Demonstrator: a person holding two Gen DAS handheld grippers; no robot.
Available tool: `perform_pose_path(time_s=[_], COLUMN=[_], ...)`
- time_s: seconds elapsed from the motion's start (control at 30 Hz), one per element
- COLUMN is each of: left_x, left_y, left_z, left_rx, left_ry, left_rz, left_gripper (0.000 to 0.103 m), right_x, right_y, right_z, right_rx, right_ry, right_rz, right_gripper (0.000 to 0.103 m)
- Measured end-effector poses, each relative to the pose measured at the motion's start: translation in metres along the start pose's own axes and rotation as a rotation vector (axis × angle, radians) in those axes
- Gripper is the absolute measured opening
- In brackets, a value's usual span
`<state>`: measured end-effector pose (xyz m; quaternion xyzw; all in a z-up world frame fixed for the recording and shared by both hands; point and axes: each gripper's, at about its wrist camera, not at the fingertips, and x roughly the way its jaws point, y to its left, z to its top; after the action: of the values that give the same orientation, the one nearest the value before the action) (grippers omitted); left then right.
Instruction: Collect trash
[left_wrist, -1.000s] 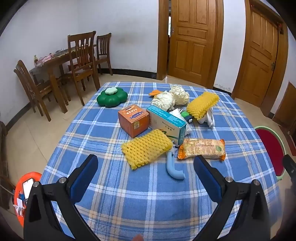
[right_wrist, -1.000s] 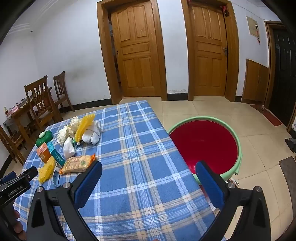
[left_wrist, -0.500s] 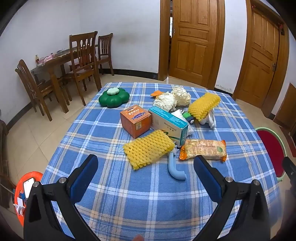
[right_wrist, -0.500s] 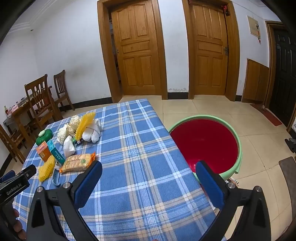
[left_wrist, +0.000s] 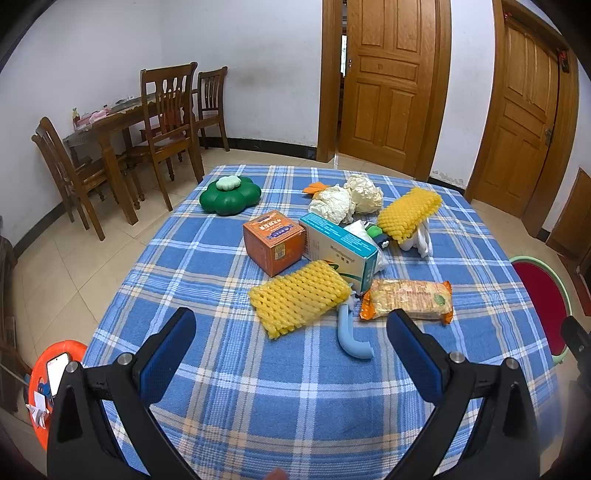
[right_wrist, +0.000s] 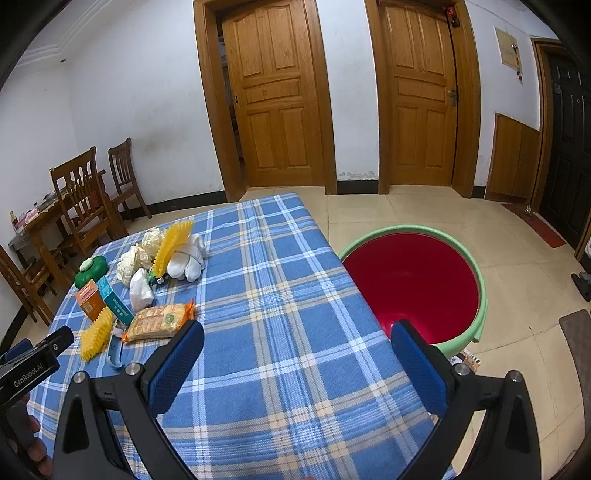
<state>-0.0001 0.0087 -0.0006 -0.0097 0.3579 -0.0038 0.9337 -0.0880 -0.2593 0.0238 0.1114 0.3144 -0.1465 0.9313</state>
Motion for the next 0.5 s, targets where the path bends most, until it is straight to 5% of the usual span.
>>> perform_pose_path(time_s=[0.5], left_x=[0.0001], left_y=[0.0004], left_z=[-0.0005], left_rx=[0.001], left_ry=[0.000], left_rz=[-0.002], left_gripper=[0.101], right_x=[0.0011], right_y=[0.0009], right_z=[-0.0003], right_rx=[-0.002], right_ry=[0.001], right_rz=[0.002], right_gripper=[0.103])
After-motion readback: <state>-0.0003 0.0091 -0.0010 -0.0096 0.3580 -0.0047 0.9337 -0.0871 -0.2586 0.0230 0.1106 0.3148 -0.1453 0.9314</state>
